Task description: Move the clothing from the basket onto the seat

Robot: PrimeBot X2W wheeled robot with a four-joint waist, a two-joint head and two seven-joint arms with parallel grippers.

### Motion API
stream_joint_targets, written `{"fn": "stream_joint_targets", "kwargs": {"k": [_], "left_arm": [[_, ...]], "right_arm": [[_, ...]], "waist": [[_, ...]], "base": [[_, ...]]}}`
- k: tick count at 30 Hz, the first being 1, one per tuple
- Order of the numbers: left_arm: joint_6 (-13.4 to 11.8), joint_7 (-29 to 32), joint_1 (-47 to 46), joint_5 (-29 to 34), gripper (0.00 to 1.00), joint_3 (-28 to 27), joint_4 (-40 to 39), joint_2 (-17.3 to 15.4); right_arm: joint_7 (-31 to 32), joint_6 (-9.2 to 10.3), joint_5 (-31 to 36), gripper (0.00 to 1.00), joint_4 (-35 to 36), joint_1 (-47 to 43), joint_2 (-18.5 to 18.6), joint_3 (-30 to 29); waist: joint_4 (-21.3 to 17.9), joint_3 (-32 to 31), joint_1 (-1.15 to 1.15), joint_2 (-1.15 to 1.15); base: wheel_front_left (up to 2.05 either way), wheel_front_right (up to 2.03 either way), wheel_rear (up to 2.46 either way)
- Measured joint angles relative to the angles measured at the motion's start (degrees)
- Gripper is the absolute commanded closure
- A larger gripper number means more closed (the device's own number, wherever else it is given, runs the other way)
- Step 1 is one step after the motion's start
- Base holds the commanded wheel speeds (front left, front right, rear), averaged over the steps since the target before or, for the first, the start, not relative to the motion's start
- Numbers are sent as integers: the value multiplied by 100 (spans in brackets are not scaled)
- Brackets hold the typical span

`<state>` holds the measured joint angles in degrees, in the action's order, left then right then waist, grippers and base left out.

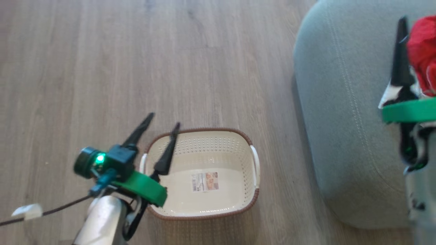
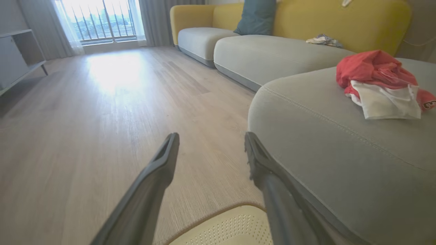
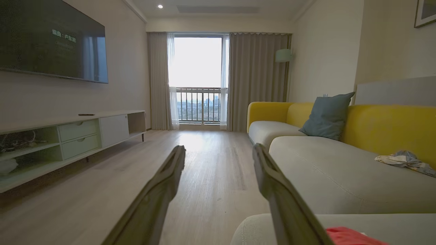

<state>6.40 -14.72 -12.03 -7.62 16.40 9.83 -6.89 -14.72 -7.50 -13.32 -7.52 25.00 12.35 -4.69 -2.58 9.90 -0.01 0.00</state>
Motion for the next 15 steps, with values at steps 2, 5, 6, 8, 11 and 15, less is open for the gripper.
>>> {"fn": "stream_joint_targets", "kwargs": {"k": [2, 5, 6, 8, 11, 15], "left_arm": [[-66, 0, 82, -3, 0, -301, -45, 103], [-133, 0, 182, 12, 0, -652, -142, 212], [-138, 0, 207, 14, 0, -738, -141, 242], [-179, 0, 287, 21, 0, -903, -131, 309], [-263, 0, 397, 87, 0, -1122, -85, 359], [-309, 0, 444, 122, 0, -1298, 35, 392]], "right_arm": [[0, 0, -75, 0, 97, -247, -105, 122], [0, 0, -224, 0, 111, -623, -326, 319], [0, 0, -261, 0, 102, -736, -387, 388], [0, 0, -323, 0, 33, -917, -506, 516], [0, 0, -330, 0, -134, -1115, -641, 677], [0, 0, -193, 0, -471, -1322, -770, 792]], "waist": [[110, -69, 0, 0], [267, -168, 0, 0], [315, -199, 0, 0], [406, -259, 0, 0], [529, -333, 0, 0], [679, -392, 0, 0]], "base": [[0, 0, 0], [0, 0, 0], [0, 0, 0], [0, 0, 0], [0, 0, 0], [0, 0, 0]]}}
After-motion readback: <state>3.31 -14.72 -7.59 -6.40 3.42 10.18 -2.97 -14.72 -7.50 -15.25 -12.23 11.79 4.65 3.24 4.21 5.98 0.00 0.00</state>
